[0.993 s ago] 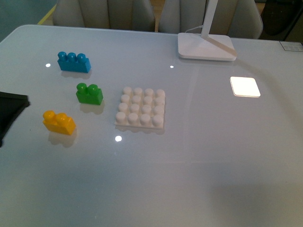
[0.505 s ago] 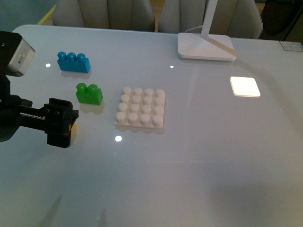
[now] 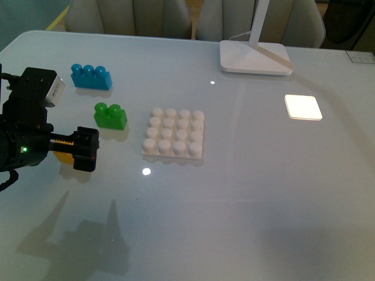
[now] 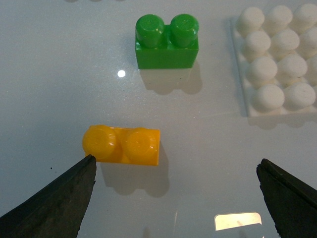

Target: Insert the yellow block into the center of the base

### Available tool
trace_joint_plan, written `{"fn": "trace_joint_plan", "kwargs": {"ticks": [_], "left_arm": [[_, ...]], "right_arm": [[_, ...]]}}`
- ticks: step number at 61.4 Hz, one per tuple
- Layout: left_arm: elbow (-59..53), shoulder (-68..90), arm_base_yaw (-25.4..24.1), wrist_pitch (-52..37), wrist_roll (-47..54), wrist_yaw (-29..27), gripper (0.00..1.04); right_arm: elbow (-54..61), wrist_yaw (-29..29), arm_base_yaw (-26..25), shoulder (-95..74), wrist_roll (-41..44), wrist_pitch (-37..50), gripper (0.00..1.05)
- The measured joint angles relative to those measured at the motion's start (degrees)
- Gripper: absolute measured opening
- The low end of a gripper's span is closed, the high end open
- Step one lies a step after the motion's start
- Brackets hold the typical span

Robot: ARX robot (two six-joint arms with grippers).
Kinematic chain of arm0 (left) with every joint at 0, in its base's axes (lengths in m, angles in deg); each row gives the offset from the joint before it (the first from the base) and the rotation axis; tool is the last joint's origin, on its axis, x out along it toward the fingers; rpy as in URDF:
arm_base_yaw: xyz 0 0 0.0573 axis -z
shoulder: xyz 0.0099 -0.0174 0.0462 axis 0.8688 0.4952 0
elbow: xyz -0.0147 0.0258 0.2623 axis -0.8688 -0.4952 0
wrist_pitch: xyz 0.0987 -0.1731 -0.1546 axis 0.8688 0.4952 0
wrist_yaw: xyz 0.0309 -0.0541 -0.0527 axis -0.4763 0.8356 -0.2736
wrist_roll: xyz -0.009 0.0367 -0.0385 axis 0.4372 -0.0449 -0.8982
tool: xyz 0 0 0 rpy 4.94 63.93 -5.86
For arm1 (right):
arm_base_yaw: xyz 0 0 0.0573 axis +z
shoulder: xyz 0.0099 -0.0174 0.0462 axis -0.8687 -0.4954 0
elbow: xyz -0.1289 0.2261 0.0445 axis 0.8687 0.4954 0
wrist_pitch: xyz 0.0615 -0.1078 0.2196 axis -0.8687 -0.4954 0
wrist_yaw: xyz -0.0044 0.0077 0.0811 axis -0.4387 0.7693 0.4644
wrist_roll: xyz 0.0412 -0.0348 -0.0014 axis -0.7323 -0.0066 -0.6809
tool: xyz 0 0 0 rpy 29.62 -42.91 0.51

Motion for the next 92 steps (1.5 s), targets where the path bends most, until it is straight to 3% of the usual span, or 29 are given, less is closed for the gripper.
{"fn": "trace_joint_plan", "kwargs": {"ticks": [92], "left_arm": [[8.17, 9.68, -5.25, 0.79, 3.52, 1.60, 0.97]], "right_arm": [[0.00, 0.00, 0.00, 0.00, 0.00, 0.00, 0.96]]}}
